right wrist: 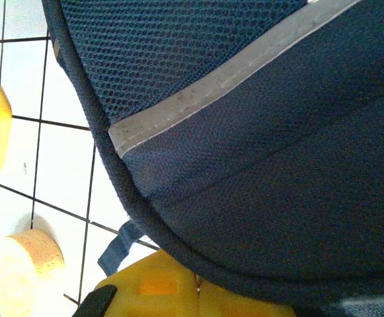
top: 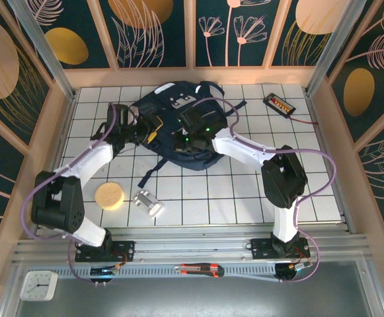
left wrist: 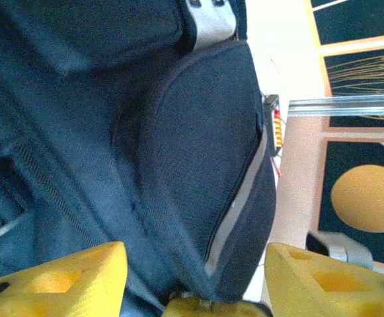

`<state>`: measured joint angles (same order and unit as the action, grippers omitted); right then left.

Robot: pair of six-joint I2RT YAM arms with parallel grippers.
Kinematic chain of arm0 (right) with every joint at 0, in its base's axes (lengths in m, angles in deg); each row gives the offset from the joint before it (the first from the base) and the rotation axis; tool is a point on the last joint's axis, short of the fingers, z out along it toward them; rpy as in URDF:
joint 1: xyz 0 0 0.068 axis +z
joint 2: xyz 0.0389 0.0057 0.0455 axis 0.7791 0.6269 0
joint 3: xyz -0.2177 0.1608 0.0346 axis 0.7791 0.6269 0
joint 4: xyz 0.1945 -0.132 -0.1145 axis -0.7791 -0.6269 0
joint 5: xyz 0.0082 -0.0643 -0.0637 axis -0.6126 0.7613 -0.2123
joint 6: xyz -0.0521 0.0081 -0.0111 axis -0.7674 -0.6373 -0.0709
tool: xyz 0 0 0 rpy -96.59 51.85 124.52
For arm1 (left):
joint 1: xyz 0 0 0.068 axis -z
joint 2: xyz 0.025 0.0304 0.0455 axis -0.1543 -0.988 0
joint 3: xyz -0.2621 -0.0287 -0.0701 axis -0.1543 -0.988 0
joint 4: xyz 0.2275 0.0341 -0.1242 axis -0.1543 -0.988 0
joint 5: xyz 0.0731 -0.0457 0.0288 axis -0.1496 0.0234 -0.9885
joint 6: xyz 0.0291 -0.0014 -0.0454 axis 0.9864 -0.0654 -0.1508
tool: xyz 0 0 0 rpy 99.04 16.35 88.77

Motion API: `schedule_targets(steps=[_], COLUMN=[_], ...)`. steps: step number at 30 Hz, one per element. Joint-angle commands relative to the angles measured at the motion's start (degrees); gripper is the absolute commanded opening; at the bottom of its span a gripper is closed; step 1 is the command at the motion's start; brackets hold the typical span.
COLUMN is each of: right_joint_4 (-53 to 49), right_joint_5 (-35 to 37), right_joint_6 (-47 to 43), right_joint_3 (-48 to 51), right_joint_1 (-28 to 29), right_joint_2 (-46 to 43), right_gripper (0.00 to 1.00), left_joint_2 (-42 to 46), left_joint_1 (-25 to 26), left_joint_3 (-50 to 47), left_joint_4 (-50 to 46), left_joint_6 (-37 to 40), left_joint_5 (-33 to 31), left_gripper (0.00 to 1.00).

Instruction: Pack the student bag

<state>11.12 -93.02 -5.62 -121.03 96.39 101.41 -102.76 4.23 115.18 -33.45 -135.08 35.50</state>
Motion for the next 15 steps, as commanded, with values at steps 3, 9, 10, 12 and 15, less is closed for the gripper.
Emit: schedule_targets(steps=[3, 9, 10, 12, 15], right_joint_4=[0.37, 0.39, 0.38, 0.39, 0.38], right_joint_5=[-2.38, -2.97, -3.01, -3.10, -3.45], right_joint_6=[-2.55, -3.28, -3.35, -3.38, -3.29], right_joint_3=[-1.38, -1.48, -1.55, -1.75, -1.78], right_joint_1=[0.42, 0.36, 0.37, 0.41, 0.45], right_joint_2=[0.45, 0.69, 0.69, 0.76, 0.68], right_gripper=[0.00, 0.00, 0.00, 0.00, 0.00], left_joint_2=[4.35, 3.22, 2.64, 1.48, 0.01], left_joint_1=[0.42, 2.99, 3.54, 4.43, 5.18], left_joint_3=[-8.50, -9.08, -8.64, -7.55, -6.52], left_joint_4=[12.17, 18.20, 18.66, 18.66, 18.39], left_joint_6=[-14.85, -21.28, -21.67, -21.81, -21.81], left_joint_5=[0.87, 0.59, 0.47, 0.11, 0.06], left_gripper=[0.59, 0.61, 0.61, 0.61, 0.60])
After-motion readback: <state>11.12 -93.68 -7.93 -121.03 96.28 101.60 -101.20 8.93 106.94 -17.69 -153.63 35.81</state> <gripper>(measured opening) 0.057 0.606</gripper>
